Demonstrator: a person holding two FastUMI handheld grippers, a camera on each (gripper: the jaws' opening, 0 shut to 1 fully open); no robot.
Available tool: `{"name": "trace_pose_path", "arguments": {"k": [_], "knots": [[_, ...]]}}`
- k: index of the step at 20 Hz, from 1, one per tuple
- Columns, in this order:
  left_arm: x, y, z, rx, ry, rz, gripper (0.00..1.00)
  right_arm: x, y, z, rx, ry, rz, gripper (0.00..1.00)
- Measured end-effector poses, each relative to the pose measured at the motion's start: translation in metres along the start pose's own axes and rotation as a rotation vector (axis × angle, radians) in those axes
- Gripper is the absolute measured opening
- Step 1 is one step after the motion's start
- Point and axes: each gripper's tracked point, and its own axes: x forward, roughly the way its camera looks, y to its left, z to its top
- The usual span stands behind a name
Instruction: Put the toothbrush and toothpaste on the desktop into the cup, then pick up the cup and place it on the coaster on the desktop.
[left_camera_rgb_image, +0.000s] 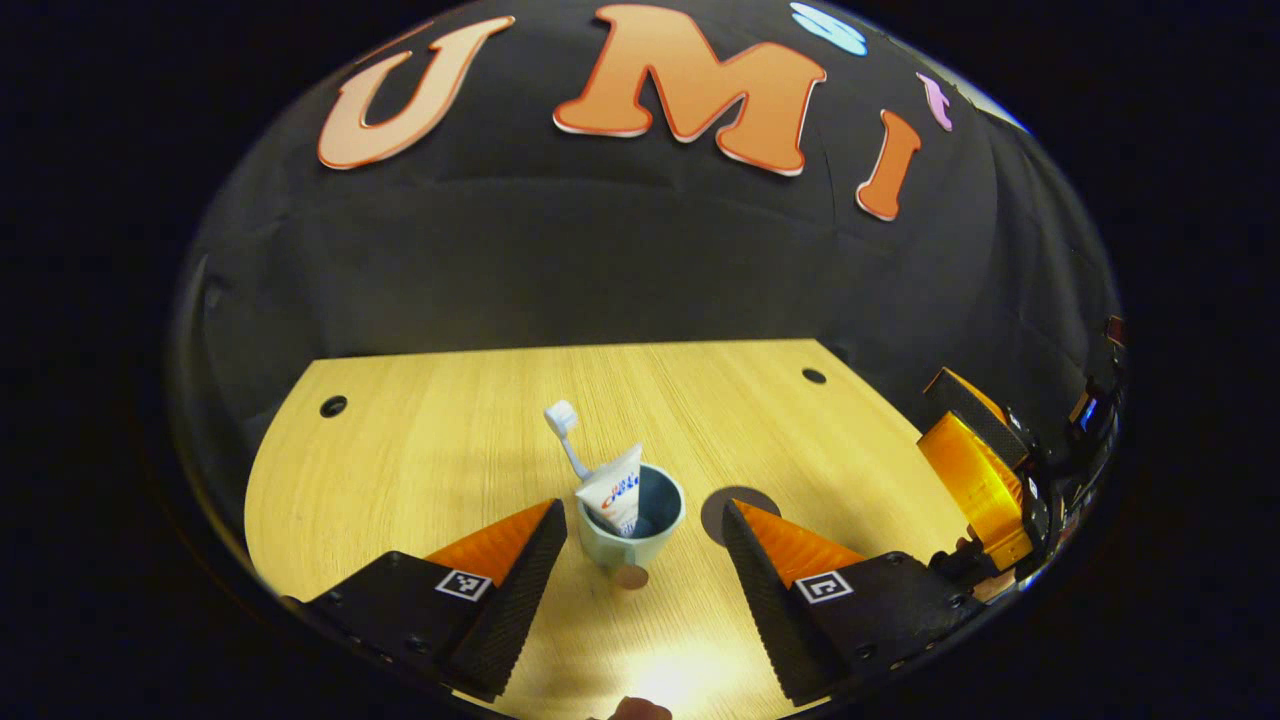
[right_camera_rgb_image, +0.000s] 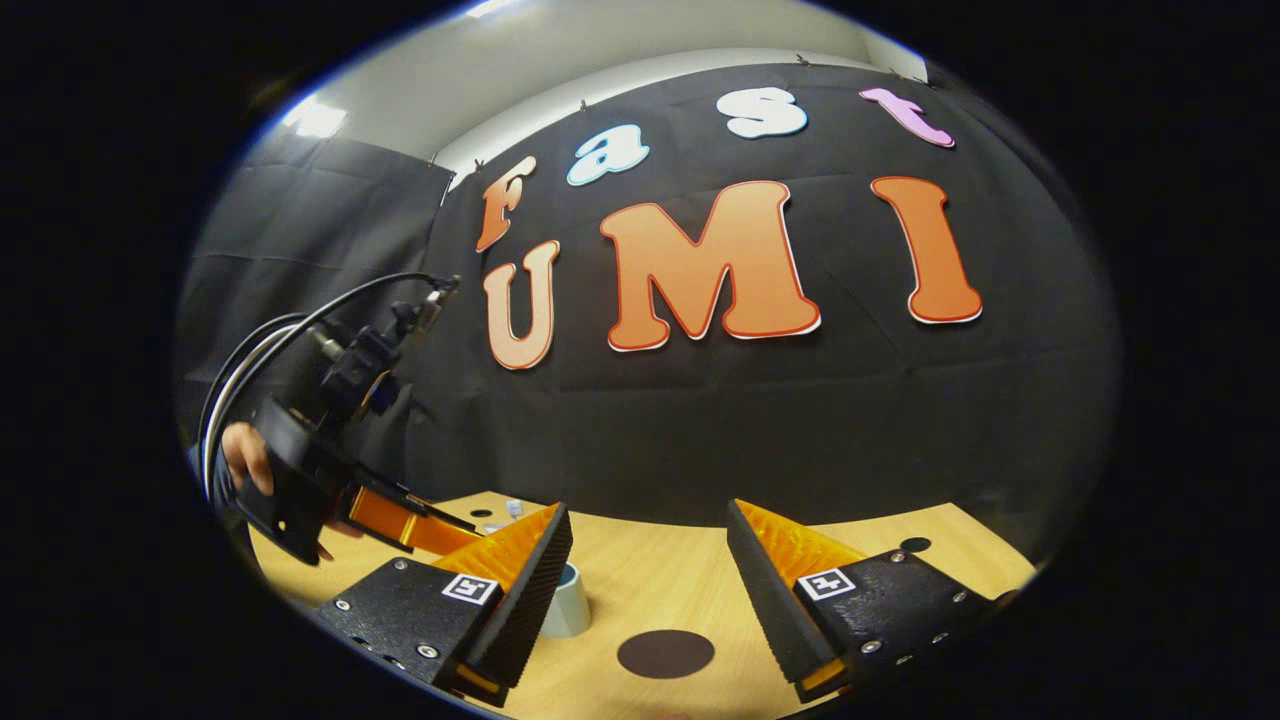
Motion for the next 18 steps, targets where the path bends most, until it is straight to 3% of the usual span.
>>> {"name": "trace_pose_path", "arguments": {"k": [7,11,15,18], "knots": [[0.013,0.002,-0.021,0.031,0.258,0.012,0.96,-0.036,-0.005,-0.005,-0.027,0.019,0.018,0.95],[0.019,0.001,-0.020,0.031,0.358,0.028,0.89,-0.048,-0.006,-0.007,-0.040,0.014,0.018,0.96],[0.017,0.002,-0.015,0.024,0.434,0.059,0.89,-0.056,-0.014,-0.015,-0.049,0.029,-0.003,0.96],[0.019,-0.003,-0.003,0.016,0.478,0.080,0.77,-0.060,-0.018,-0.022,-0.030,0.040,-0.014,0.96]]}}
